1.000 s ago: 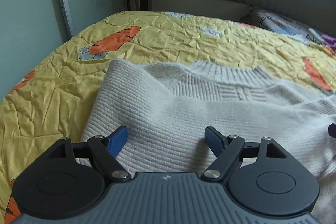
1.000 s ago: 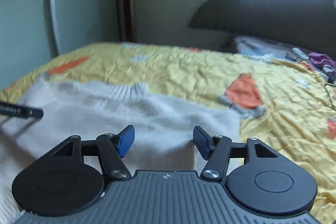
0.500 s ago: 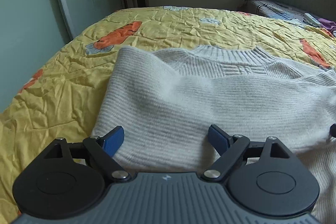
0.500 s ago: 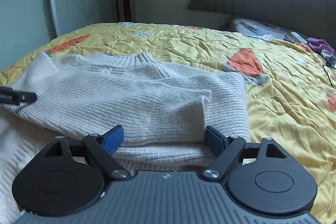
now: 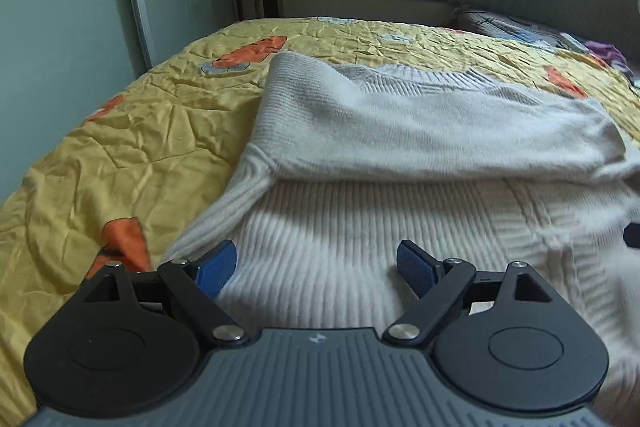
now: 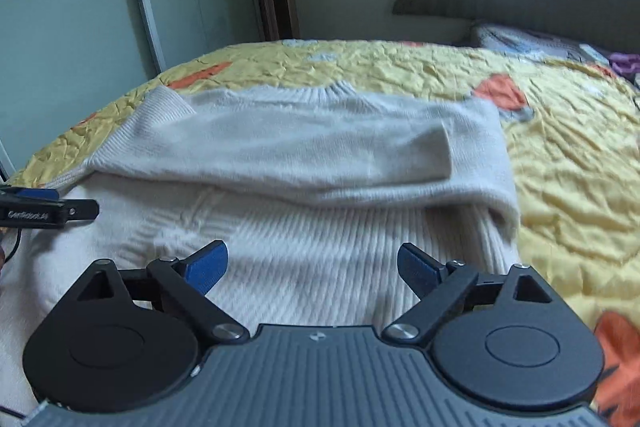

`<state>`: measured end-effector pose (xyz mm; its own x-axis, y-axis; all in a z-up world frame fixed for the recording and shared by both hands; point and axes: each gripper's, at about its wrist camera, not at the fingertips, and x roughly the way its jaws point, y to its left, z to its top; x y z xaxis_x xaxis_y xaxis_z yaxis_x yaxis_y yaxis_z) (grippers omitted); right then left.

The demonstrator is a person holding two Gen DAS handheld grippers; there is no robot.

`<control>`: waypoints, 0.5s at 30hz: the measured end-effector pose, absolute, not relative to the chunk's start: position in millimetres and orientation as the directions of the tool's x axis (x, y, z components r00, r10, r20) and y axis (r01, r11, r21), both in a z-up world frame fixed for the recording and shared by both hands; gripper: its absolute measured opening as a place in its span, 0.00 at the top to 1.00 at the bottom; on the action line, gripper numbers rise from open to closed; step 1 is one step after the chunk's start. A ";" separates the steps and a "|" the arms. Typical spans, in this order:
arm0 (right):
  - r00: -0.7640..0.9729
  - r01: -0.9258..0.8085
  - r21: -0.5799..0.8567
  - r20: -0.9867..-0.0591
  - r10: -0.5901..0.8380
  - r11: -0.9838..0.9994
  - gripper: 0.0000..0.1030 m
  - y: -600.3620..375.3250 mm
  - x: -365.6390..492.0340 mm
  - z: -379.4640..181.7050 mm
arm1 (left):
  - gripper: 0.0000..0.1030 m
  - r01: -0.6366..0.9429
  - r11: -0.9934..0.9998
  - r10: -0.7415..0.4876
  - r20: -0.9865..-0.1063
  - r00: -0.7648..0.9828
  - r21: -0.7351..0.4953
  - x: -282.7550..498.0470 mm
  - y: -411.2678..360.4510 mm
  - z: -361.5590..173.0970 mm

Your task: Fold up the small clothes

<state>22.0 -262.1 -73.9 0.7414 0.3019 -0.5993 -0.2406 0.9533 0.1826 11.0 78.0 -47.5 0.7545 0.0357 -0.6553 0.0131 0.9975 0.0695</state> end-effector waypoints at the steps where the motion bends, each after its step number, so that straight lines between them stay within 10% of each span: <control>1: 0.739 -0.230 0.182 -0.607 0.293 0.956 0.09 -264.5 16.0 -76.2 | 0.14 0.025 0.994 0.047 -0.641 0.766 0.102 3.8 78.1 -47.9; 15: 0.797 -0.142 -0.111 -0.602 0.047 0.984 0.05 -282.1 -31.8 -77.9 | 0.14 -0.043 0.980 0.149 -0.581 0.800 0.192 -29.2 101.0 -33.7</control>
<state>-31.8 -282.1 -77.9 0.7968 0.0465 -0.6024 -0.1415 0.9837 -0.1112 -29.2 101.0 -33.7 0.7999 0.1492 -0.5813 -0.0431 0.9804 0.1923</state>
